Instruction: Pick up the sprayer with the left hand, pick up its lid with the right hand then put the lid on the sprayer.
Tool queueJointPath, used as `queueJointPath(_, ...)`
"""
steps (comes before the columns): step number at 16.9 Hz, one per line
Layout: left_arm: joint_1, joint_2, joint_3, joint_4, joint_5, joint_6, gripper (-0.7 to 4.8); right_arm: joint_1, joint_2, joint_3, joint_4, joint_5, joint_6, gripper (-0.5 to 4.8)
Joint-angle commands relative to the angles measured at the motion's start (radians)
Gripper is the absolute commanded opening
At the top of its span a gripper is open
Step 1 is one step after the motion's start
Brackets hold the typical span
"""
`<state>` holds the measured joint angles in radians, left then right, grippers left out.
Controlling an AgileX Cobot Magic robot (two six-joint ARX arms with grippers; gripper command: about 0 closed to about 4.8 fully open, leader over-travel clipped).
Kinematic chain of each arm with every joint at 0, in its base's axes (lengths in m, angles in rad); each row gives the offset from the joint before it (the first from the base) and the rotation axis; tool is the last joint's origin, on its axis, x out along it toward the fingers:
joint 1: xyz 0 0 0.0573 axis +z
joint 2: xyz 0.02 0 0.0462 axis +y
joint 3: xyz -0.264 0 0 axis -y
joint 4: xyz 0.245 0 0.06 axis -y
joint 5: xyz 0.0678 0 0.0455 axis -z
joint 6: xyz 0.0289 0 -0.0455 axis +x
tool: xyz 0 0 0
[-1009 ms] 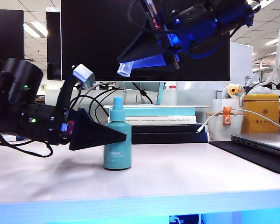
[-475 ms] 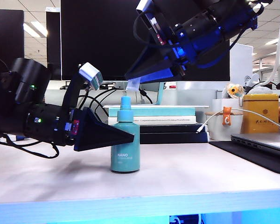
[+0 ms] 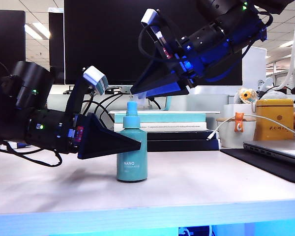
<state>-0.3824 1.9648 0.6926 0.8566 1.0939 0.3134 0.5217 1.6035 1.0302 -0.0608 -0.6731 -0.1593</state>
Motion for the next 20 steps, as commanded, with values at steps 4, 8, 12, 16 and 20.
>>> queueJointPath(4, -0.010, 0.073, 0.019, -0.002, 0.009, 0.001, 2.32, 0.012, 0.000, 0.000, -0.011, -0.006, -0.002, 1.07)
queueJointPath(8, -0.015, 0.073, 0.040, 0.004, -0.018, 0.001, 2.33, 0.012, 0.000, 0.000, -0.078, -0.001, -0.032, 1.07)
queueJointPath(12, -0.015, 0.073, 0.040, 0.005, -0.049, 0.002, 2.32, 0.012, 0.000, 0.000, -0.082, 0.002, -0.050, 1.07)
queueJointPath(16, -0.014, 0.073, 0.040, 0.005, -0.069, 0.005, 2.32, 0.012, 0.000, 0.000, -0.105, 0.037, -0.084, 1.07)
queueJointPath(20, -0.013, 0.073, 0.040, 0.005, -0.069, 0.005, 2.32, 0.011, 0.000, 0.000, -0.130, 0.071, -0.115, 1.07)
